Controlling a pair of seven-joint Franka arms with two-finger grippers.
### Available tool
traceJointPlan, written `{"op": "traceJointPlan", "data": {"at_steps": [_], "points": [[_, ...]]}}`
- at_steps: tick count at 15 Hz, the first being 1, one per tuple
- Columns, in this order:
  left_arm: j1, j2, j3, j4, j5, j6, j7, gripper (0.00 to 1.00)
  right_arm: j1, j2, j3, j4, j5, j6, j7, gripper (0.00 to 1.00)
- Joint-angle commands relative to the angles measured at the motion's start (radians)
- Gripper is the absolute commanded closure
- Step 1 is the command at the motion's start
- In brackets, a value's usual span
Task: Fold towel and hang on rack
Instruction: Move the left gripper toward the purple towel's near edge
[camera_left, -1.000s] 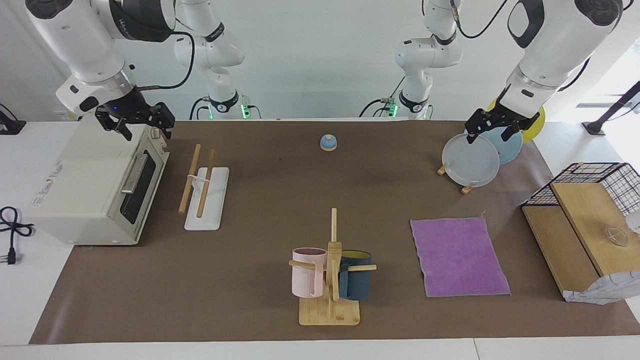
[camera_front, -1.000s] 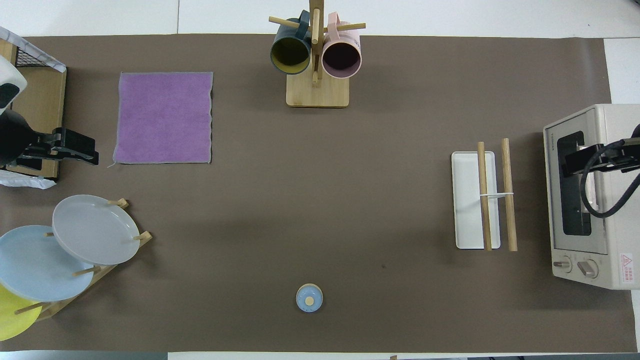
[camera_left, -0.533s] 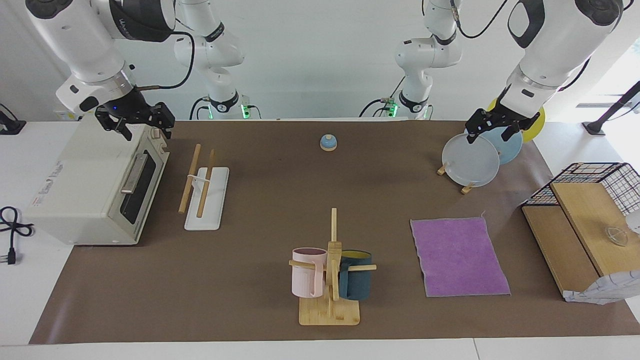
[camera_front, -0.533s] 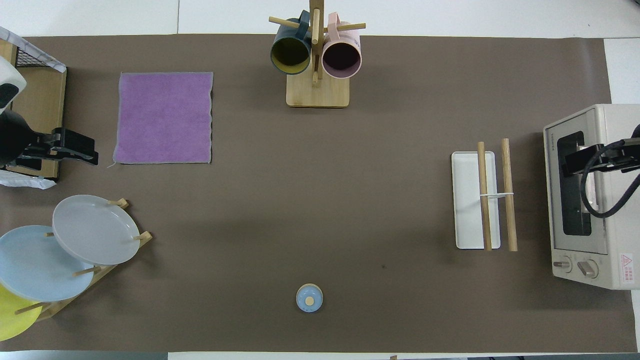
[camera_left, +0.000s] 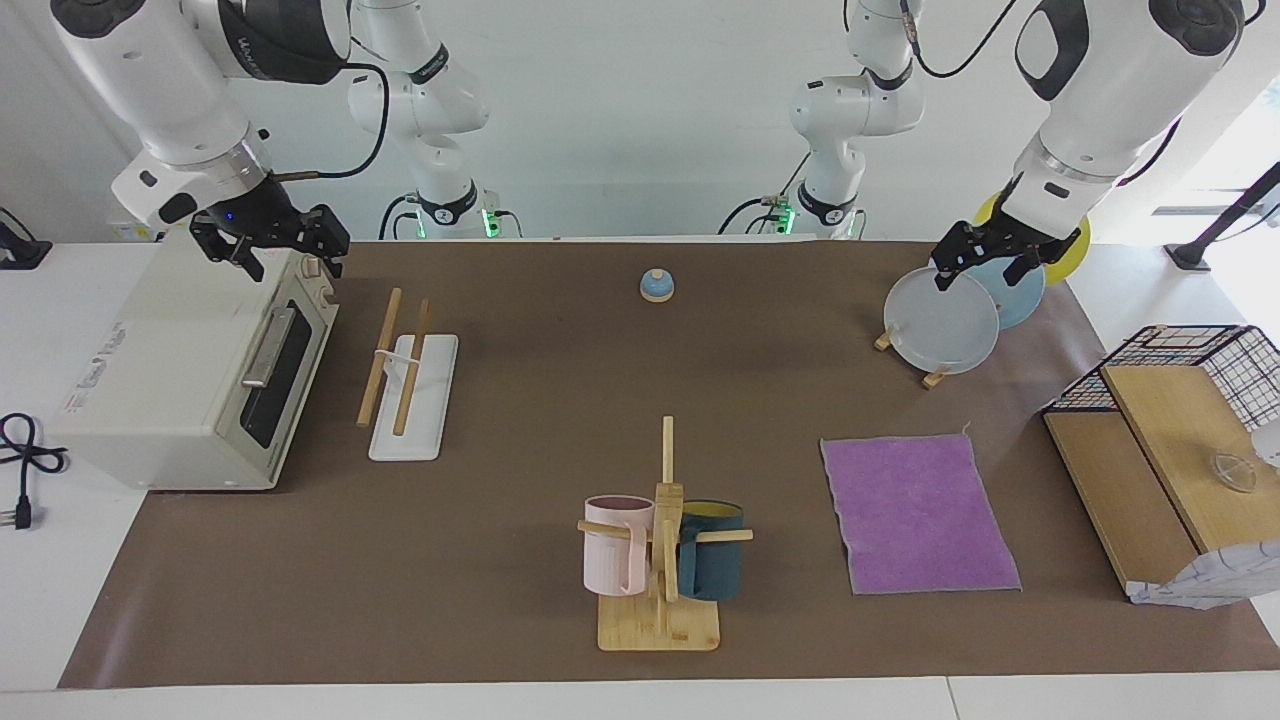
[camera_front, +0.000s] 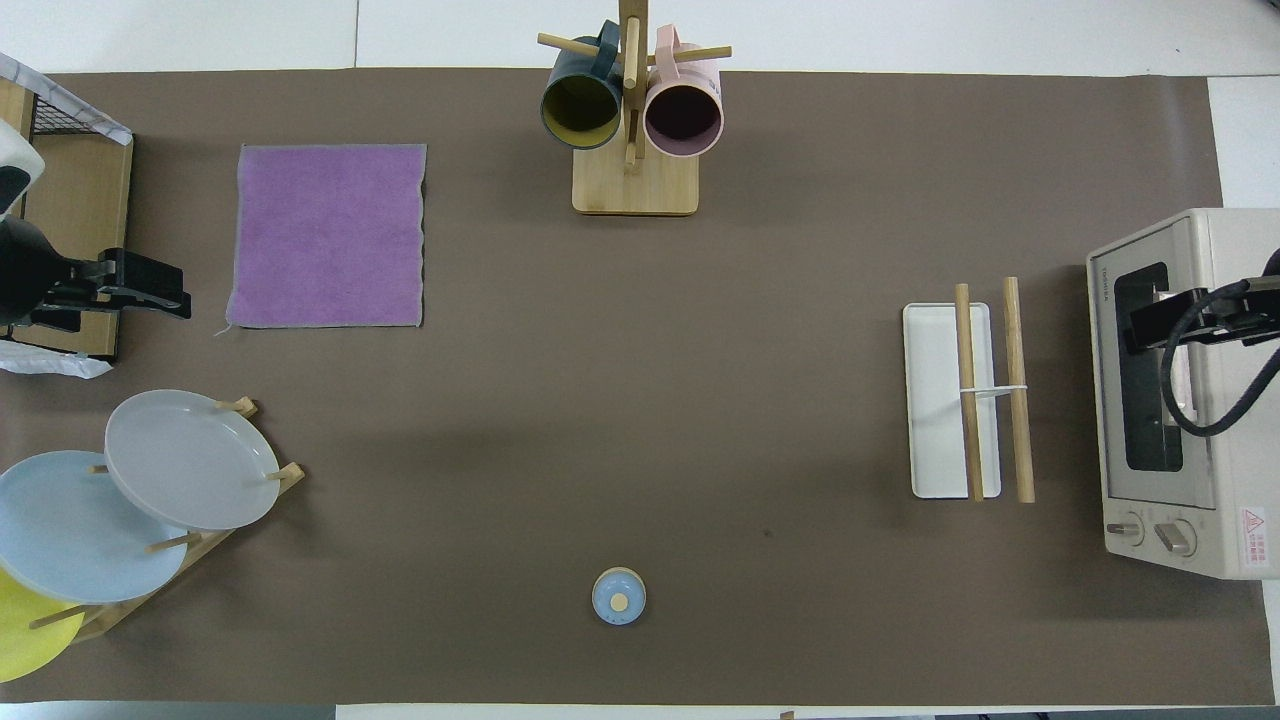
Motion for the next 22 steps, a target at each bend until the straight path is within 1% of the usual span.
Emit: {"op": "traceJointPlan", "data": {"at_steps": [1,3,4,5,8,10,13,16,18,20,21,22], "points": [[0.037,0.106,0.000,-0.065,-0.013,0.145,0.043,0.00,-0.013,-0.017,0.008,-0.014,0.006,-0.006,-0.020,0.00],[0.072,0.197,0.000,-0.079,-0.015,0.253,0.120,0.00,-0.013,-0.017,0.008,-0.016,0.006,-0.006,-0.020,0.00],[0.103,0.229,-0.001,-0.093,-0.027,0.307,0.158,0.00,-0.013,-0.017,0.008,-0.014,0.006,-0.006,-0.020,0.00],[0.118,0.257,-0.001,-0.096,-0.050,0.336,0.184,0.00,-0.015,-0.015,0.008,-0.014,0.006,-0.006,-0.020,0.00],[0.121,0.333,-0.001,-0.094,-0.136,0.419,0.195,0.00,-0.013,-0.017,0.008,-0.014,0.006,-0.006,-0.020,0.00],[0.129,0.353,-0.001,-0.088,-0.148,0.426,0.197,0.00,-0.012,-0.015,0.008,-0.014,0.006,-0.006,-0.020,0.00],[0.128,0.355,-0.001,-0.099,-0.156,0.421,0.198,0.02,-0.015,-0.017,0.008,-0.014,0.006,-0.006,-0.020,0.00],[0.132,0.360,-0.001,-0.117,-0.156,0.424,0.215,0.10,-0.013,-0.017,0.008,-0.014,0.006,-0.007,-0.020,0.00],[0.132,0.360,-0.001,-0.117,-0.160,0.421,0.215,0.21,-0.009,-0.015,0.010,-0.014,0.006,-0.006,-0.020,0.00],[0.132,0.361,-0.001,-0.117,-0.160,0.420,0.215,0.36,-0.010,-0.017,0.010,-0.014,0.006,-0.006,-0.020,0.00],[0.132,0.361,-0.001,-0.119,-0.160,0.415,0.214,0.42,-0.007,-0.017,0.010,-0.014,0.006,-0.006,-0.020,0.00],[0.132,0.360,-0.001,-0.123,-0.160,0.413,0.214,0.46,-0.006,-0.015,0.010,-0.014,0.006,-0.004,-0.020,0.00]]}}
